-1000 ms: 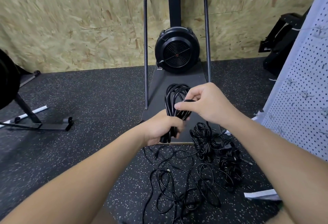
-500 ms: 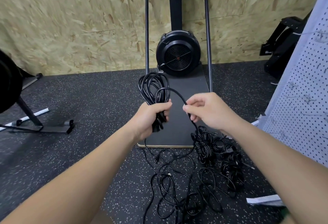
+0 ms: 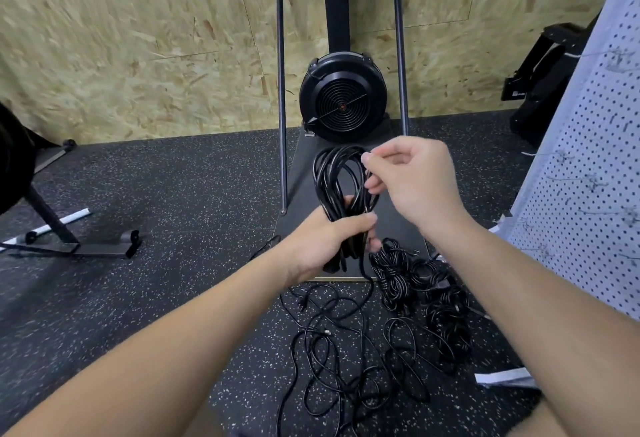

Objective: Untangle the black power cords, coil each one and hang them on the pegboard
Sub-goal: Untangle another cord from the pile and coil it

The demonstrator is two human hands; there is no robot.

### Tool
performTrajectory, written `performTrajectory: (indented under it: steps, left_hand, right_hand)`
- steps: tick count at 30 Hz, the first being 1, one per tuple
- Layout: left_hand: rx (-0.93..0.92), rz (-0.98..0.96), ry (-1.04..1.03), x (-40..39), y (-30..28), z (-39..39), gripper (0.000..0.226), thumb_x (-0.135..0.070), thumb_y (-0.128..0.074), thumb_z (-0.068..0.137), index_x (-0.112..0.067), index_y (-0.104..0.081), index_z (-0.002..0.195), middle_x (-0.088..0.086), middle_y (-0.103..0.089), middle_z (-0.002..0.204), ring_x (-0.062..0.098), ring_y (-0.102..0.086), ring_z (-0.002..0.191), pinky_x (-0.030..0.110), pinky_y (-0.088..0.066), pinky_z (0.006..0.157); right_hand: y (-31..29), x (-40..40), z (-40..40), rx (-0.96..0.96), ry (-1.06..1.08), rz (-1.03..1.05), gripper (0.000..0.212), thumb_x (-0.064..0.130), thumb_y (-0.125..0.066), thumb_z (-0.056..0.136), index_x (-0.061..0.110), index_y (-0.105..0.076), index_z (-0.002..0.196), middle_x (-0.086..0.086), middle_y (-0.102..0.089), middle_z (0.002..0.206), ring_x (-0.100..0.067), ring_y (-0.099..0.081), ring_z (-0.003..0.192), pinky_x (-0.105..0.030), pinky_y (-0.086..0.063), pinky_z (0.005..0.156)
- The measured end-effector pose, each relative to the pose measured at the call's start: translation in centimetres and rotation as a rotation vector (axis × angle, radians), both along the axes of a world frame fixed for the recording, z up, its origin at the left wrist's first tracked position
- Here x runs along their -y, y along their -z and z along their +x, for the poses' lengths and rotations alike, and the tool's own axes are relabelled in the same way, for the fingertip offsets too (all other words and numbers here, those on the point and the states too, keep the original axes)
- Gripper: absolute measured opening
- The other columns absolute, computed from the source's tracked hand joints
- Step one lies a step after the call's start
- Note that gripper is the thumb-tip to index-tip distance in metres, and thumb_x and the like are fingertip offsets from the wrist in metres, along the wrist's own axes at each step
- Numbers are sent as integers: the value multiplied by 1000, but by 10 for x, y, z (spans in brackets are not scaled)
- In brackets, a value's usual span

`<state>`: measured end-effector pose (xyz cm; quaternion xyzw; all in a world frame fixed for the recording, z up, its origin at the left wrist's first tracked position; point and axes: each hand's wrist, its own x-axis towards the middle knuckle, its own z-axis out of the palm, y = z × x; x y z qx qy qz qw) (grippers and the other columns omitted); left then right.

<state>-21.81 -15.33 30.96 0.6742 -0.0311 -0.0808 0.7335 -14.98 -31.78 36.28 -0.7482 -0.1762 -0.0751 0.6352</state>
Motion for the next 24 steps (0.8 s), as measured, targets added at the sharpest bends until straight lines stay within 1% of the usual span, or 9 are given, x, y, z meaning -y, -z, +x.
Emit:
performTrajectory:
  steps: [2, 6, 8, 10, 13, 16, 18, 21, 24]
  left_hand:
    - [-30, -26, 25, -4, -3, 1, 8, -8, -65, 109, -2, -62, 114, 15, -65, 92, 26, -65, 79, 61, -63, 97]
    - [-9, -23, 37, -8, -7, 1, 8, -6, -63, 109, -2, -60, 115, 21, -68, 95, 28, -64, 76, 47, -64, 76]
    - [16, -47, -29, -8, -7, 3, 4, -4, -63, 108, -3, -61, 112, 17, -66, 87, 27, -63, 73, 45, -62, 74]
    - [67, -61, -110, -9, -8, 7, 2, -4, -62, 108, -3, -62, 110, 14, -62, 83, 25, -61, 70, 45, -62, 76]
    - [122, -131, -213, -13, -10, 14, 5, -5, -61, 109, -7, -60, 104, 13, -58, 81, 23, -57, 70, 42, -61, 75]
    - [137, -184, -335, -23, -11, 21, 6, -7, -63, 107, -9, -57, 108, 13, -58, 83, 27, -56, 74, 39, -59, 68]
    - [167, -179, -413, -31, -10, 24, 5, -6, -62, 107, -7, -58, 105, 12, -59, 82, 25, -57, 72, 40, -57, 71]
    - [185, -167, -517, -39, -9, 27, 5, -5, -61, 108, -7, -59, 104, 10, -59, 79, 22, -57, 69, 39, -58, 72]
    - [222, -112, -582, -42, -7, 30, 4, -4, -61, 107, -5, -59, 105, 10, -59, 78, 22, -58, 67, 38, -57, 69]
  right_hand:
    - [2, 4, 3, 115, 52, -64, 7, 20, -85, 94, 19, -80, 90, 2, -78, 74, -14, -78, 68, -34, -66, 71]
    - [11, 3, 8, 192, 84, -92, 13, 33, -87, 93, 26, -77, 99, 10, -76, 96, -9, -73, 83, -26, -61, 81]
    - [18, 0, 8, 84, 70, -85, 27, 51, -80, 96, 27, -74, 105, 7, -76, 100, -7, -73, 87, -27, -60, 85]
    - [26, -8, 6, -130, -32, -85, 42, 64, -64, 102, 24, -71, 112, 5, -80, 97, -9, -77, 87, -39, -63, 93]
    - [43, -20, -3, -516, -293, 59, 50, 50, -42, 117, 6, -66, 123, 3, -76, 84, -17, -73, 80, -42, -61, 94]
    - [54, -28, -11, -723, -447, 75, 53, 49, -39, 118, 5, -68, 126, -7, -83, 104, -24, -80, 103, -41, -58, 104]
    - [57, -28, -10, -731, -534, 54, 43, 42, -54, 115, 6, -65, 136, -17, -81, 119, -28, -78, 115, -45, -56, 111]
    - [55, -23, -7, -607, -571, -104, 43, 11, -84, 95, 4, -63, 132, -20, -79, 121, -26, -78, 116, -41, -57, 111]
    - [51, -25, -7, -566, -505, -89, 35, 1, -87, 89, -6, -67, 118, -18, -79, 93, -21, -76, 83, -31, -63, 79]
